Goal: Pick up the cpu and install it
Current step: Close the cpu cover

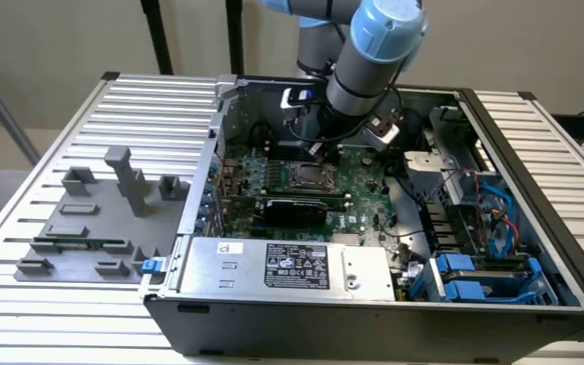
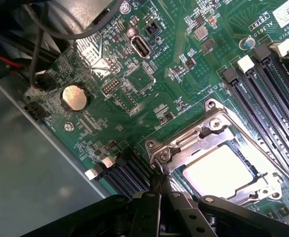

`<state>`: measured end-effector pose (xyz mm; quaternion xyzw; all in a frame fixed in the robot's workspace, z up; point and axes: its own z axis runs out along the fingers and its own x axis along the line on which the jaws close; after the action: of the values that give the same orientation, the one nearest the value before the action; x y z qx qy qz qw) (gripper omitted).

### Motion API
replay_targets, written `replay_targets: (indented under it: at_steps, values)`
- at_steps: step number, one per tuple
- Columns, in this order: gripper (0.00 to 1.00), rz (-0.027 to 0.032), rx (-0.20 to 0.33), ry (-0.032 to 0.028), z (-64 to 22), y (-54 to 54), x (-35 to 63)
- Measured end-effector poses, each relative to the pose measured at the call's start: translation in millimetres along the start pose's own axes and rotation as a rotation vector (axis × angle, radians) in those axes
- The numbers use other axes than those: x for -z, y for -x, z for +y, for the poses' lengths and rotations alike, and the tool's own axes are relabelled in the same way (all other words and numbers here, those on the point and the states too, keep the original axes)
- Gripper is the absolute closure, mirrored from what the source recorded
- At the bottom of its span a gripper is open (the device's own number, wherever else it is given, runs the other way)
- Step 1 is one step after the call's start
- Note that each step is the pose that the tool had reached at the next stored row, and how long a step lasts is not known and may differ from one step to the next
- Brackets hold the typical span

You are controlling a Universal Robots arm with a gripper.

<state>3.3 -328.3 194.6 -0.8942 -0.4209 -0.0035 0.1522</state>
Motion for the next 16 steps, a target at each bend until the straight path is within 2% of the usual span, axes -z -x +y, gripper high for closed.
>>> replay_targets:
  at_steps: [4, 10, 16]
  values:
    - [0.89, 0.0097, 0.001, -0.0156, 2.5, 0.8, 0.7]
    - [0.89, 0.0144, 0.003, -0.0277, 7.2, 4.2, 0.0]
    - [0.89, 0.031, 0.007, -0.0446, 9.9, 5.8, -1.0]
